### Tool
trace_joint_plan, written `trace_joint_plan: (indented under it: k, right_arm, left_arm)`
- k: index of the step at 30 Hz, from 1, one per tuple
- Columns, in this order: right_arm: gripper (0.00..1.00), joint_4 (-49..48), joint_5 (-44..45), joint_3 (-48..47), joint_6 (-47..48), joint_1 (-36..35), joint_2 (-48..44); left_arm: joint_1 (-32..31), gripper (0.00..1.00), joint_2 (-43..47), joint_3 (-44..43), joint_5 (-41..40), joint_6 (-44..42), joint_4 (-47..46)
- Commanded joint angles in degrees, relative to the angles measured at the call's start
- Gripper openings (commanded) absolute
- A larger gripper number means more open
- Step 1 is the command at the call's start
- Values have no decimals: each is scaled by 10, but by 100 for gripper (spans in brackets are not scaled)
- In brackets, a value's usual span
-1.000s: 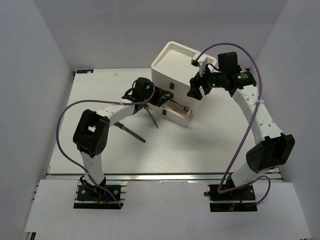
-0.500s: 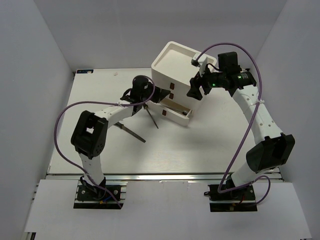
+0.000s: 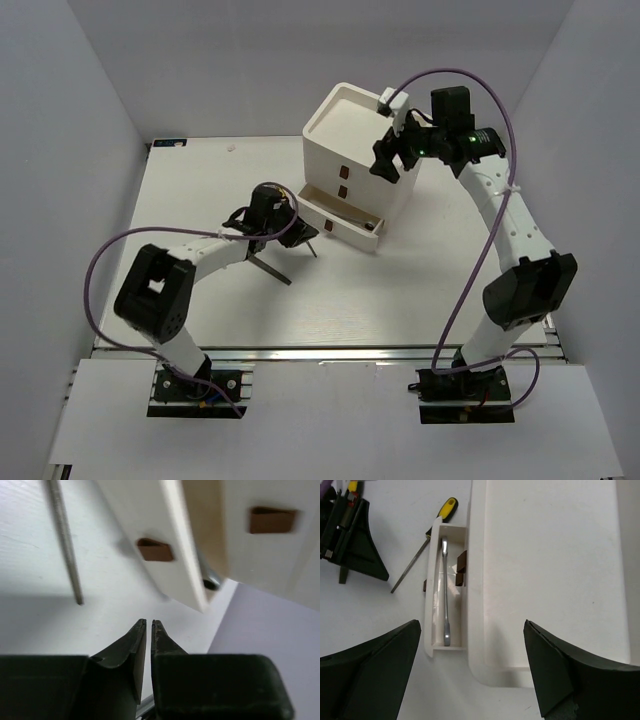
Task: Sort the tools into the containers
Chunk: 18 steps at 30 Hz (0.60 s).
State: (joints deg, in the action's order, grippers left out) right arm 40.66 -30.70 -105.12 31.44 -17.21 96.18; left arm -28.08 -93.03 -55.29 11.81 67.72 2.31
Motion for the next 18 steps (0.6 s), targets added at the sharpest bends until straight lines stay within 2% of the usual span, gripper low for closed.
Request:
trace_joint_plan:
  k: [1, 4, 11, 13, 14, 16, 17, 18]
  right_arm:
    - [89, -11, 37, -49, 15, -13, 41]
    - [88, 5, 50, -64, 28, -20, 68]
    - [80, -9, 92, -33, 35, -24, 76]
    - [71, -8, 93, -27, 43, -24, 76]
    - [61, -1, 93, -25, 46, -24, 76]
    - [47, 10, 90, -26, 53, -26, 81]
    - [37, 24, 84, -29, 56, -26, 84]
    - [33, 31, 79, -31, 58, -26, 86]
  left_arm:
    - [4, 21, -54, -26, 22, -24, -15]
    - [4, 22, -106, -53, 34, -27, -19]
    - [4, 24, -198, -143, 44, -41, -19]
    - [4, 25, -226, -175, 48, -40, -19]
    - [4, 25, -235, -186, 49, -42, -20]
    - [4, 25, -260, -220, 52, -42, -34]
    - [4, 25, -269, -234, 52, -41, -32]
    - [4, 25, -276, -256, 55, -40, -31]
